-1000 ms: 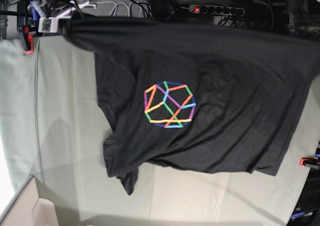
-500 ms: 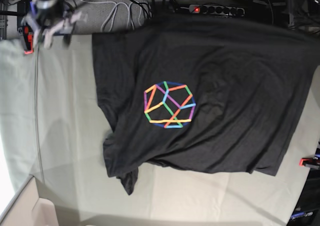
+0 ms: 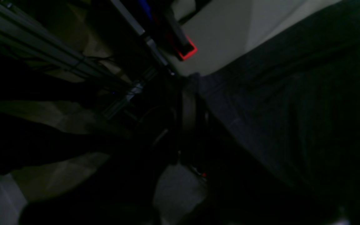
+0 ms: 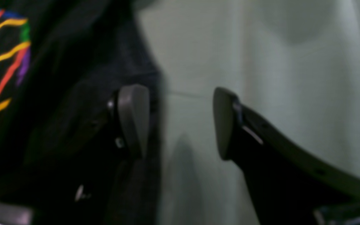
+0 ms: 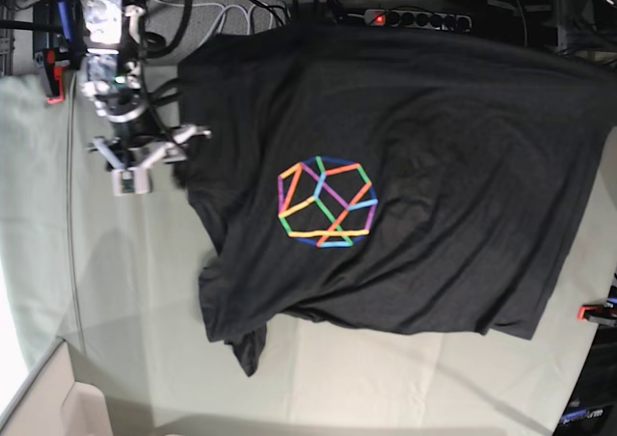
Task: Layout the t-shirt on the table in an organized manner, then fold the t-shirt properly
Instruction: 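Regrasp the shirt edge with the right gripper and pull it outward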
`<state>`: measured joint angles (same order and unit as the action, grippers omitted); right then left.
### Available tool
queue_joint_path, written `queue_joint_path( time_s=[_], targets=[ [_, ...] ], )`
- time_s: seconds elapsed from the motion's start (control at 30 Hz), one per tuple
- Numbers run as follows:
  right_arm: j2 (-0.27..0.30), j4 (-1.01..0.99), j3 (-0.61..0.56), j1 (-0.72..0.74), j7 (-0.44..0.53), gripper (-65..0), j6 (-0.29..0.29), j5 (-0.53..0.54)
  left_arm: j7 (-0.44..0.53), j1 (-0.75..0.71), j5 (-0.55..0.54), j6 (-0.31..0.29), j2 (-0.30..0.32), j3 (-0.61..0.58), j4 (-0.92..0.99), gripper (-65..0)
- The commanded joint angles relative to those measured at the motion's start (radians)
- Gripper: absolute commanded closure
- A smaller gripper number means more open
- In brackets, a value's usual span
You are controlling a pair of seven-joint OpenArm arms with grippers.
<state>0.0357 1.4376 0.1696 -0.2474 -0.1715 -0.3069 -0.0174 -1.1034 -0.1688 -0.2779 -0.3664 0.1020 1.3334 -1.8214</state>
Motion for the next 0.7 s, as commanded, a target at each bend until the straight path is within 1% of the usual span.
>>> queue_joint_path(
  time_s=[0.0, 0.07, 0.17, 0.3, 0.37, 0.4, 0.43, 0.47, 0.53, 0.57, 0.6, 0.67],
  targets=[
    [0.008, 0.005, -0.017, 0.018, 0.025, -34.5, 0.001, 0.012, 0.015, -0.002, -0.007, 0.005, 0.015, 0.004, -0.019, -0.2],
    [0.008, -0.018, -0.043, 0.03, 0.025, -36.3, 0.001, 0.012, 0.018, -0.002, -0.007, 0.005, 0.003, 0.004, -0.021, -0.2],
    [0.008, -0.064, -0.055, 0.059, 0.025, -37.1, 0.001, 0.012, 0.018, -0.001, -0.007, 0.005, 0.002, 0.004, -0.022, -0.2],
    [0.008, -0.154, -0.055, 0.112, 0.026, -37.1, 0.001, 0.01, 0.018, 0.004, -0.007, 0.007, 0.0, 0.004, -0.021, -0.2],
    [0.022, -0.192, -0.055, 0.132, 0.026, -36.7, 0.001, 0.01, 0.018, 0.005, -0.007, 0.007, 0.0, 0.004, -0.021, -0.2],
    [0.03, -0.205, -0.055, 0.135, 0.03, -35.4, 0.001, 0.01, 0.018, 0.005, -0.007, 0.007, 0.0, 0.002, -0.022, -0.2],
    [0.031, -0.211, -0.055, 0.135, 0.034, -32.7, 0.001, 0.012, 0.018, 0.005, -0.007, 0.007, 0.0, 0.002, -0.022, -0.2],
    [0.031, -0.209, -0.055, 0.133, 0.034, -27.9, 0.001, 0.012, 0.018, 0.005, -0.007, 0.008, 0.0, 0.002, -0.022, -0.2],
    [0.034, -0.2, -0.051, 0.128, 0.036, -14.2, 0.001, 0.012, 0.018, 0.007, -0.007, 0.008, 0.0, 0.002, -0.022, -0.2],
    [0.036, -0.191, -0.048, 0.125, 0.036, -5.2, 0.001, 0.012, 0.018, 0.007, -0.007, 0.008, 0.0, 0.001, -0.022, -0.2],
    [0.036, -0.174, -0.048, 0.11, 0.03, 0.0, 0.001, 0.012, 0.018, 0.007, -0.007, 0.008, 0.0, 0.001, -0.021, -0.2],
    [0.045, -0.119, -0.041, 0.064, 0.036, -0.6, 0.001, 0.014, 0.018, 0.008, -0.01, 0.008, 0.002, 0.001, -0.019, -0.2]
  ],
)
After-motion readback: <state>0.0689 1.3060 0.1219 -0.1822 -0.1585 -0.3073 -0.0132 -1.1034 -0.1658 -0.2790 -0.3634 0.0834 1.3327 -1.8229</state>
